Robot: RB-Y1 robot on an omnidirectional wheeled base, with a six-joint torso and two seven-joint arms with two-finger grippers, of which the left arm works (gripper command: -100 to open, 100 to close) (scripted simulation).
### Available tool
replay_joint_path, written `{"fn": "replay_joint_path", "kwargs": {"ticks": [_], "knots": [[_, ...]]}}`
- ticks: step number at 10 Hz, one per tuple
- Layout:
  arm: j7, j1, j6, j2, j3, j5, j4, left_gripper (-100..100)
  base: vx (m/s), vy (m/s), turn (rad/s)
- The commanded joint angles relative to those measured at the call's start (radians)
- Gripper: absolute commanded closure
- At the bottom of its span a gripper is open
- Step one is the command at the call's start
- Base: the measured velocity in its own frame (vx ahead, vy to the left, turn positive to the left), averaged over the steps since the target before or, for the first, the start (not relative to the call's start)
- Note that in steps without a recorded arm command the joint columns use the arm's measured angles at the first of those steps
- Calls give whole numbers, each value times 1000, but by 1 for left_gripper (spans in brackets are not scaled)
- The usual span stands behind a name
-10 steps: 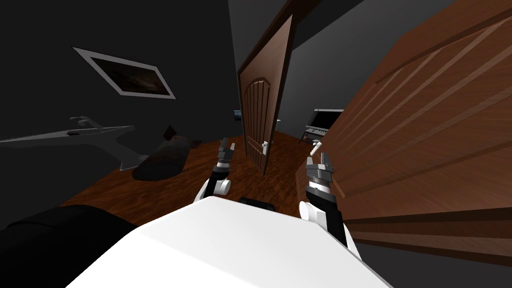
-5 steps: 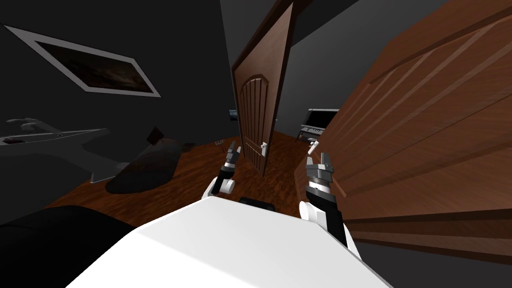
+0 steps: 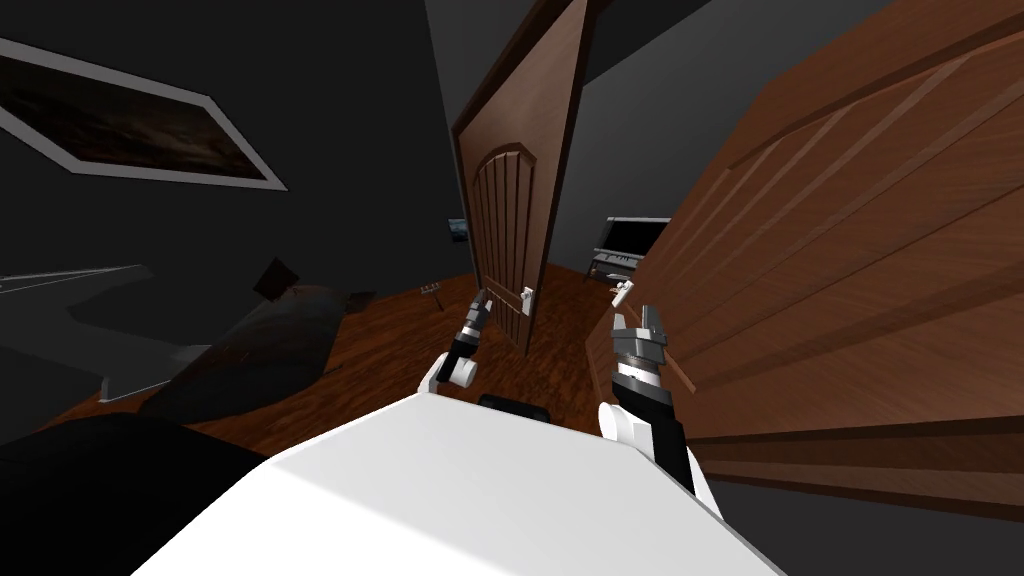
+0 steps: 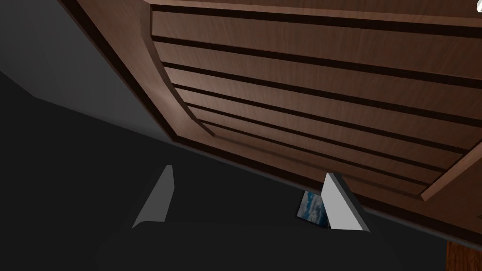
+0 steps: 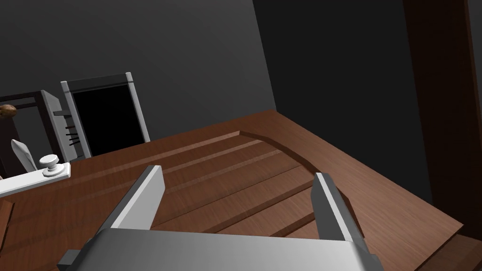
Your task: Push the door open
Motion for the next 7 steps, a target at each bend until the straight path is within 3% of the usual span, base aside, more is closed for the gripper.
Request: {"fn": "replay_joint_path", "kwargs": {"ticks": [1,5,6,7], "knots": [[4,-15,3,5,-13,0,41,-100,34,60,-80],[15,-66,33,14,-60,-4,159,-100,68,97,-142],[15,-66,33,14,-60,-4,160,-100,44,73,-61],[17,-79,40,16,-72,-5,190,-100,34,63,-113]]}}
